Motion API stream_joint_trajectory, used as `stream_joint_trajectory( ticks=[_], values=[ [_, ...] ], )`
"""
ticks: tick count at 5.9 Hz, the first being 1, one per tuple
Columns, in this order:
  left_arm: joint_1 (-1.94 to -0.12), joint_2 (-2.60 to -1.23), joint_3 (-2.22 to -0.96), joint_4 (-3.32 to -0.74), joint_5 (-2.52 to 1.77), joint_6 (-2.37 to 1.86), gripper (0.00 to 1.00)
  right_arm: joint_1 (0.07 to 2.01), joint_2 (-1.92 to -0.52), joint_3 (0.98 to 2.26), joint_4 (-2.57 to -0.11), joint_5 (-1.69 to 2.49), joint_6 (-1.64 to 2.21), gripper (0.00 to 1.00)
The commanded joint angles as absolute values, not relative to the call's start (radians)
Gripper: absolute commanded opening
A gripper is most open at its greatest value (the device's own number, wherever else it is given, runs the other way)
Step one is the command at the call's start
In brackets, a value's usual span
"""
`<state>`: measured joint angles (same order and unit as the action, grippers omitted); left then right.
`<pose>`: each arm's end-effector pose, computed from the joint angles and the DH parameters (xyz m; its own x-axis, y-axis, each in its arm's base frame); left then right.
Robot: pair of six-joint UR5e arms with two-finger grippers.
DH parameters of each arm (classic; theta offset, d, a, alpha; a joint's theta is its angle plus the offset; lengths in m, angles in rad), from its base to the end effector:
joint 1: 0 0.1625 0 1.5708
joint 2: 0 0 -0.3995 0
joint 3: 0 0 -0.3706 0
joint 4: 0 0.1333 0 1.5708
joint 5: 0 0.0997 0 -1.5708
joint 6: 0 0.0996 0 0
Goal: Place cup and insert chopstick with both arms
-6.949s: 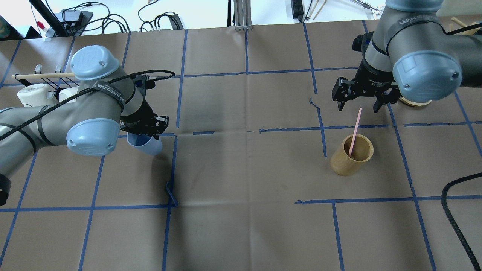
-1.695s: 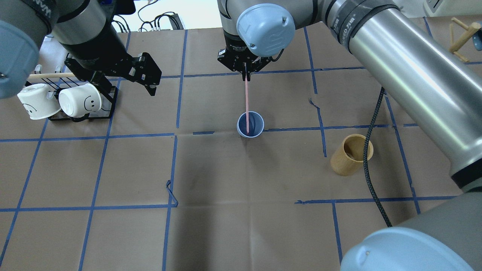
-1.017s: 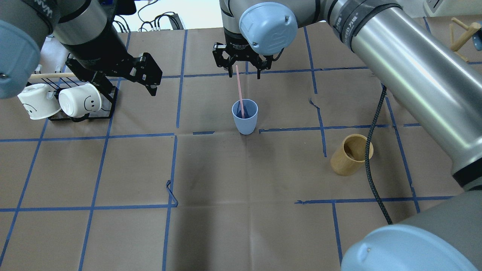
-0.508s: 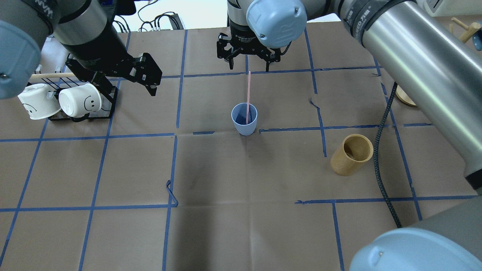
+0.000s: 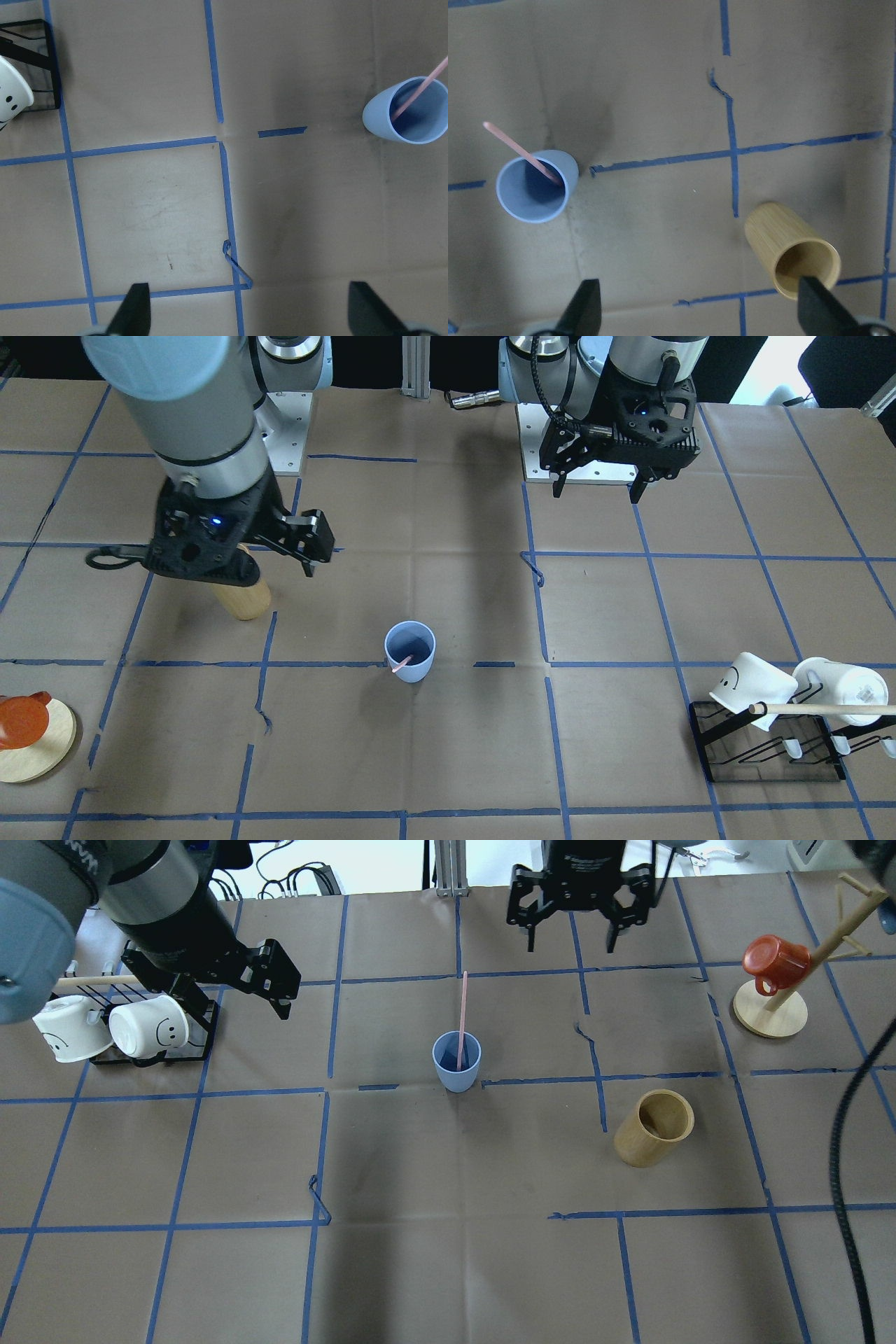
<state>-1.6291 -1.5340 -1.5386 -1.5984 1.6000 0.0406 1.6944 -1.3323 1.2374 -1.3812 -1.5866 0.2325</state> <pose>-0.1569 -0.4504 0.4919 -0.9948 0.0975 -0.0308 0.0987 0.9943 -0.0402 0.1989 -0.5327 0.4772 -0.9936 0.1062 0.0371 0.1092 0.9901 0.0884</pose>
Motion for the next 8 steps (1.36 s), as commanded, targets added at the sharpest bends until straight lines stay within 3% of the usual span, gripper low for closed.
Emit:
stream_joint_trajectory(
  ticks=[1, 2, 8],
  values=[
    [-1.629, -1.532, -1.539, -1.600, 1.600, 0.040, 0.99, 1.612, -1.522, 1.462, -1.398, -1.586, 0.167, 1.00],
    [-1.628, -1.532, -1.537, -1.601, 1.595, 0.035, 0.99, 1.599, -1.557, 1.542, -1.501, -1.585, 0.169, 1.00],
    [-1.612, -1.534, -1.534, -1.632, 1.591, 0.029, 0.99, 1.601, -1.548, 1.496, -1.509, -1.589, 0.179, 1.00]
  ],
)
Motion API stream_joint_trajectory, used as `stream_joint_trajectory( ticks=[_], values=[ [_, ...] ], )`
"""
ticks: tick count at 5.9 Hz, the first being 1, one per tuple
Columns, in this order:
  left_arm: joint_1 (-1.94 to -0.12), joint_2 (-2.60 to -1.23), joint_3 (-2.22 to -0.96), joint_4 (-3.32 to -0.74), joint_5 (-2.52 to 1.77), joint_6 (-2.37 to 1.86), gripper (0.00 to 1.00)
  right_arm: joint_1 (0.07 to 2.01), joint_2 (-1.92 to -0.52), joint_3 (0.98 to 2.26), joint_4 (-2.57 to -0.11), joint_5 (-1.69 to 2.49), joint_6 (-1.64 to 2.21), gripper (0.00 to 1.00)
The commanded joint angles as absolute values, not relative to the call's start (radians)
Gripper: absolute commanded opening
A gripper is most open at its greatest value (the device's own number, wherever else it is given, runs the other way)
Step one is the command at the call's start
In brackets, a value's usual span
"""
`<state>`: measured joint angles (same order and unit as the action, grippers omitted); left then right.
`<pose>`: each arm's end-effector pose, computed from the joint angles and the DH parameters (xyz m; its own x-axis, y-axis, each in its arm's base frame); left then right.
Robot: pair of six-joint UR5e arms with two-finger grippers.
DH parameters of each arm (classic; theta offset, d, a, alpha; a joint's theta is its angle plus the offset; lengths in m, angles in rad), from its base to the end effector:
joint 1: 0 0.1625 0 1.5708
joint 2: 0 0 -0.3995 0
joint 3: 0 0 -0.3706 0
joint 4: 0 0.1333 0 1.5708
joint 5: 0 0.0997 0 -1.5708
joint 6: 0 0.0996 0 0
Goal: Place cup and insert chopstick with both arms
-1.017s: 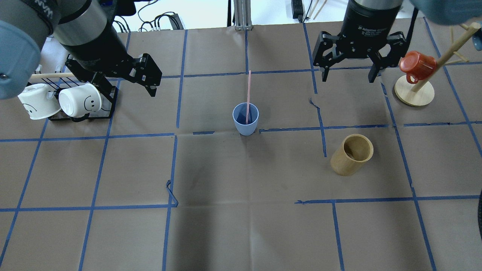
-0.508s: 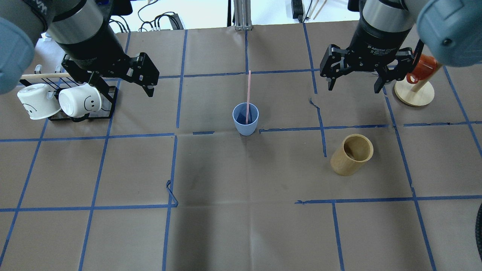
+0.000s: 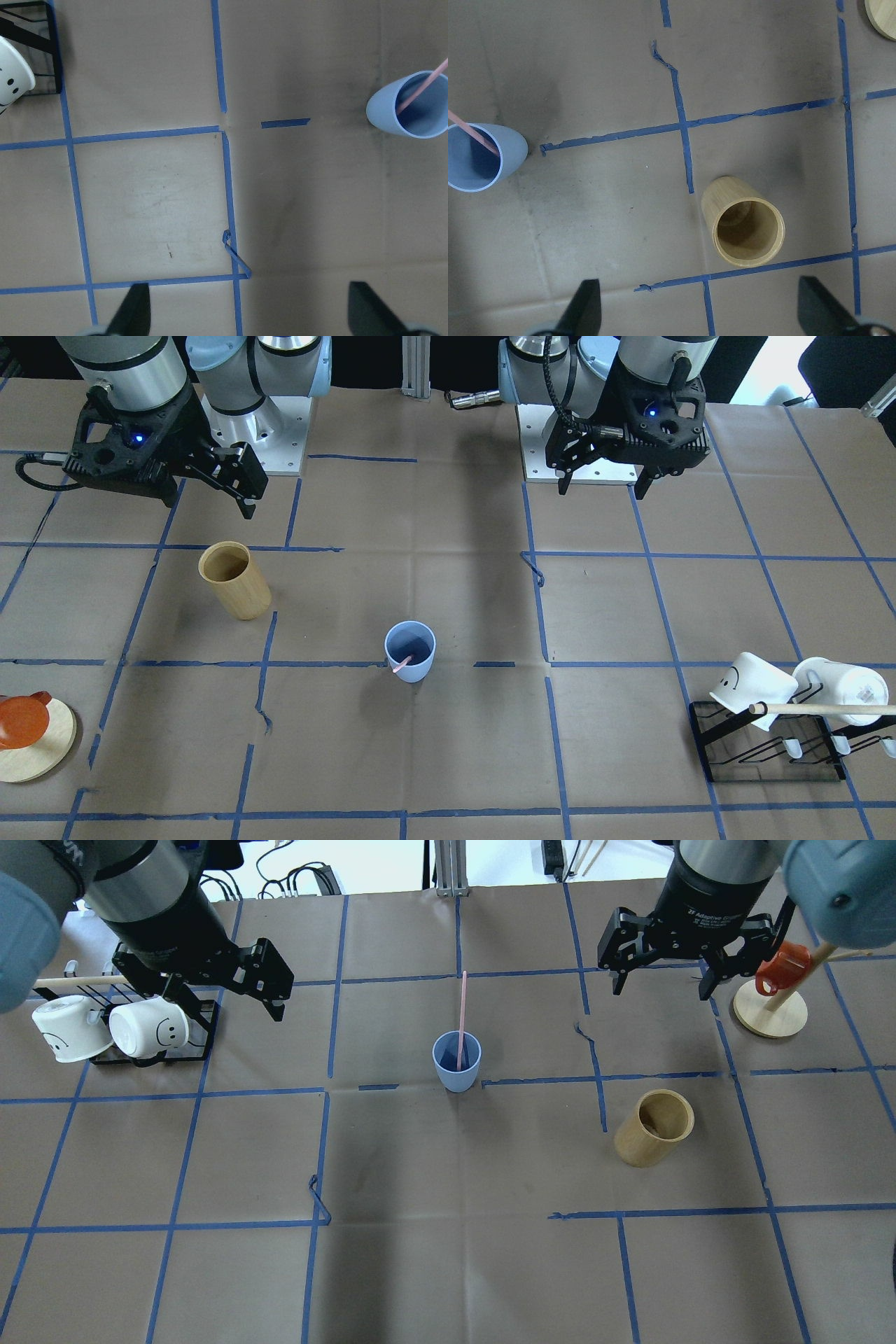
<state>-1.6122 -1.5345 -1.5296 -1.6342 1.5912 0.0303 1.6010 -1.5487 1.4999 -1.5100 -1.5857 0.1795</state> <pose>-0.1500 -0.4503 0.4923 -0.9972 0.0713 -0.0208 0.0716 0.9973 -0.0135 0.1462 -0.4733 0.4792 -0.9888 0.1486 0.0168 0.1487 0.9888 0.0091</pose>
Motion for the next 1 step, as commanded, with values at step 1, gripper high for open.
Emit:
stream_joint_trajectory(
  ticks=[1],
  values=[
    [-1.611, -1.534, -1.534, -1.631, 1.591, 0.029, 0.99, 1.601, -1.548, 1.502, -1.509, -1.591, 0.179, 1.00]
  ],
)
